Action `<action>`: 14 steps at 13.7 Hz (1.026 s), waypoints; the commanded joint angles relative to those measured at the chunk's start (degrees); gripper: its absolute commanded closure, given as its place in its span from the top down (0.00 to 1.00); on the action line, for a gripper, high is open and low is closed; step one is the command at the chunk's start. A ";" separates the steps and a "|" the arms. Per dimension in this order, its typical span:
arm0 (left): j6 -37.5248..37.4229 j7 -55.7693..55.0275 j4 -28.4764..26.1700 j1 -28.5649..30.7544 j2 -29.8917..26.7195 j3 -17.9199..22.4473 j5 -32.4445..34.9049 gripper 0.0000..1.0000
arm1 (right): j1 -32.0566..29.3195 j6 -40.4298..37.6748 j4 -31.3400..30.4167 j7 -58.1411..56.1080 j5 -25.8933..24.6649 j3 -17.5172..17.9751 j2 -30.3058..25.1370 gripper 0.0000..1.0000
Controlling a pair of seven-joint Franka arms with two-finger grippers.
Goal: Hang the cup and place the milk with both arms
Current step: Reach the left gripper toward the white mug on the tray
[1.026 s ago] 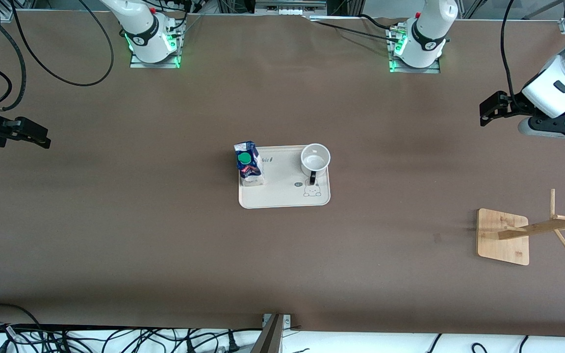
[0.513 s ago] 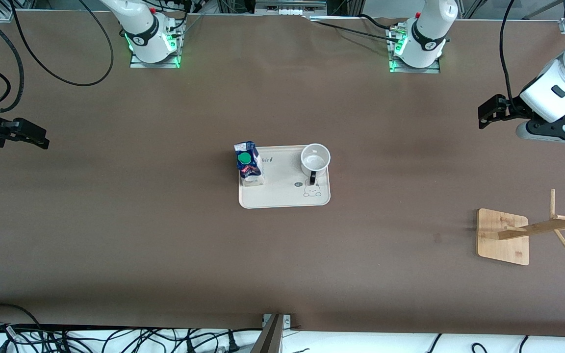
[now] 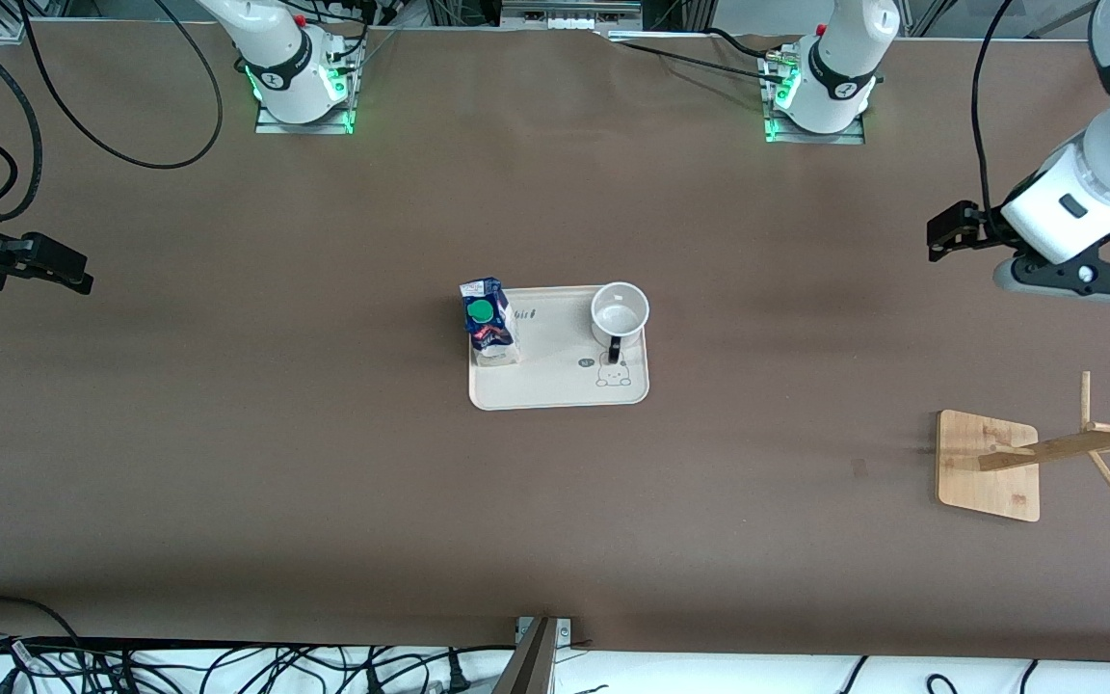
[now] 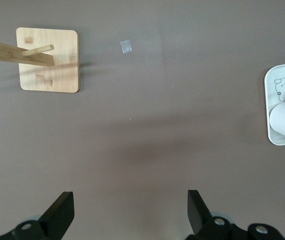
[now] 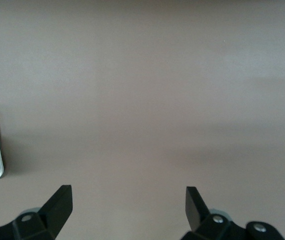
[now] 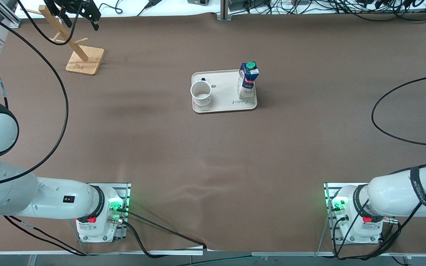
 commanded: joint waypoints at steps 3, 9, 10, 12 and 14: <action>-1.27 -0.09 2.01 -2.80 2.67 0.00 -4.24 1.00 | -0.59 -0.13 1.20 -0.17 0.86 0.36 0.53 1.00; -0.31 -10.10 7.43 -11.50 11.98 0.00 -7.07 1.00 | -0.50 -2.59 1.38 -0.26 0.51 -0.17 -0.26 1.00; -0.31 -10.80 9.03 -12.55 13.91 0.00 -7.24 1.00 | -0.59 -2.59 1.38 -0.44 0.69 -0.26 -0.26 1.00; 1.26 -13.52 11.58 -15.71 17.69 0.00 -7.33 1.00 | -0.59 -2.59 1.38 -0.26 0.69 -0.35 -0.26 1.00; 6.43 -16.60 11.16 -18.43 19.37 0.00 -7.16 1.00 | -0.59 -2.59 1.38 -0.26 0.78 -0.26 -0.17 1.00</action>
